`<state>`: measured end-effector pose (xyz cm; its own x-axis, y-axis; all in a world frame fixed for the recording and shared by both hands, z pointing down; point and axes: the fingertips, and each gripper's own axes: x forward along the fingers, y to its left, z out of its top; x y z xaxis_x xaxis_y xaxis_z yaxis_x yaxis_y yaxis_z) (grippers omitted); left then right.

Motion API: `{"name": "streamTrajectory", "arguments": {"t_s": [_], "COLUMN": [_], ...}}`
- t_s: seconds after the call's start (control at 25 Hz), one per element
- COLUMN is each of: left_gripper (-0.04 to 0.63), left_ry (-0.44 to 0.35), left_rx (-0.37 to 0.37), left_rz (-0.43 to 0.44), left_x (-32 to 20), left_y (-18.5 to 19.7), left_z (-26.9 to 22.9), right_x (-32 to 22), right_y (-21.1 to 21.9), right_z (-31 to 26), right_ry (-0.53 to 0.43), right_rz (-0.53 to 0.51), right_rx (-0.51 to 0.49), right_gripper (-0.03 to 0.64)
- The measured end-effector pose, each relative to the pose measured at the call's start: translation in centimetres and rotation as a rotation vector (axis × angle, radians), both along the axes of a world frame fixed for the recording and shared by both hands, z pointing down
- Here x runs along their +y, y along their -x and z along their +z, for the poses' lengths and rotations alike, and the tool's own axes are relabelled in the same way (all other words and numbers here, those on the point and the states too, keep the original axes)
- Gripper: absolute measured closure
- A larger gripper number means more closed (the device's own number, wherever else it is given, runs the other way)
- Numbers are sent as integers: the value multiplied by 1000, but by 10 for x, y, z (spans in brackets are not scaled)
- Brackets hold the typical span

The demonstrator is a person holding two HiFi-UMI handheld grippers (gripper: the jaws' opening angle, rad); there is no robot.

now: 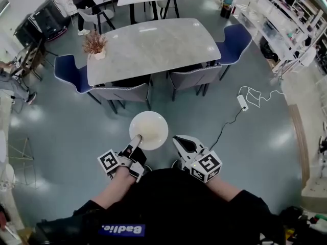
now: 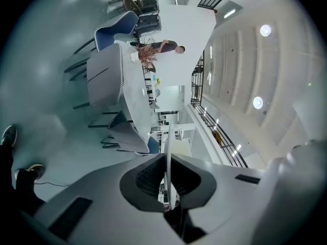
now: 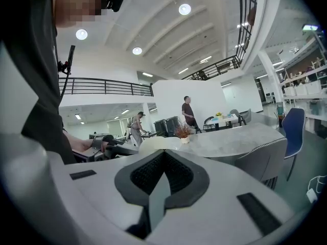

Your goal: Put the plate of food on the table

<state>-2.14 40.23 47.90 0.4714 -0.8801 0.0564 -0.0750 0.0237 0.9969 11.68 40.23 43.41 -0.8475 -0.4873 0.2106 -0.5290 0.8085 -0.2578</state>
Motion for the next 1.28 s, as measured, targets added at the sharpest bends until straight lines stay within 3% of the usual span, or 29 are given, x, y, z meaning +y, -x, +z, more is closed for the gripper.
{"name": "streamTrajectory", "arguments": {"t_s": [0.44, 0.84, 1.28], "left_gripper": [572, 572, 572], "left_ry": [9, 15, 16], "left_rx": [-17, -21, -15], "left_rz": [-27, -111, -111], "left_x": [-13, -28, -71], "left_y": [-11, -22, -15], "left_z": [1, 9, 14], "right_x": [-14, -33, -79], "right_y": [-14, -43, -39], "right_z": [4, 19, 25], "right_ry": [6, 44, 49], "right_rz": [-35, -61, -53], "right_rx": [-31, -49, -18], "right_gripper": [607, 607, 607]}}
